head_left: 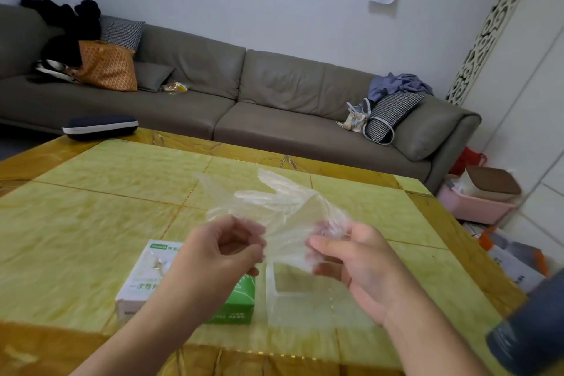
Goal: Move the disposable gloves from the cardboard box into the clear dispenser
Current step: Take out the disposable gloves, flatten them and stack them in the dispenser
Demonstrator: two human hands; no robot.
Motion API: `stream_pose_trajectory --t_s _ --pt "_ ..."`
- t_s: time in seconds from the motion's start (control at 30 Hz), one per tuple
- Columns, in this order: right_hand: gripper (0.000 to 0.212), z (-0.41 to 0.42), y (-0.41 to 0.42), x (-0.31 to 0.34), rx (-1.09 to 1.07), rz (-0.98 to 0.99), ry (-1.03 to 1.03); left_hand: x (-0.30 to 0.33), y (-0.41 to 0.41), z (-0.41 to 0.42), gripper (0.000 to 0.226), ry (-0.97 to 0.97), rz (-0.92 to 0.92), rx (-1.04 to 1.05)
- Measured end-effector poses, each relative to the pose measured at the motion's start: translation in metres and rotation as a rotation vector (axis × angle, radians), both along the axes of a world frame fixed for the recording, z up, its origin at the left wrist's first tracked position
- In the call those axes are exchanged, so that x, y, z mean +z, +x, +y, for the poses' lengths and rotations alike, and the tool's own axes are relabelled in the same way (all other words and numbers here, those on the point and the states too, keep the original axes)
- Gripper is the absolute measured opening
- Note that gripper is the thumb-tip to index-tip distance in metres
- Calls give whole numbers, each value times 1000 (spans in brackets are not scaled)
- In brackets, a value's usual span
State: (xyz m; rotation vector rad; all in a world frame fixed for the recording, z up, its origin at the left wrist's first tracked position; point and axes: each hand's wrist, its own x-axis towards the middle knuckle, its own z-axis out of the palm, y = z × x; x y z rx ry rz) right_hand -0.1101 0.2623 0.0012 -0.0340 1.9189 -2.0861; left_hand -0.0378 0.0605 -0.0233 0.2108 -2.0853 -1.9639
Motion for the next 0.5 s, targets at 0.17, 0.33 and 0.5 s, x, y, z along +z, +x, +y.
stream_pose_trajectory --t_s 0.17,0.33,0.5 --pt "19 30 -25 -2 -133 154 213 8 4 15 8 -56 -61 -125" --pt "16 63 -48 -13 -47 189 704 20 13 32 15 -585 332 103" --pt "19 70 -53 -24 72 204 981 12 -34 70 26 -1083 232 -181"
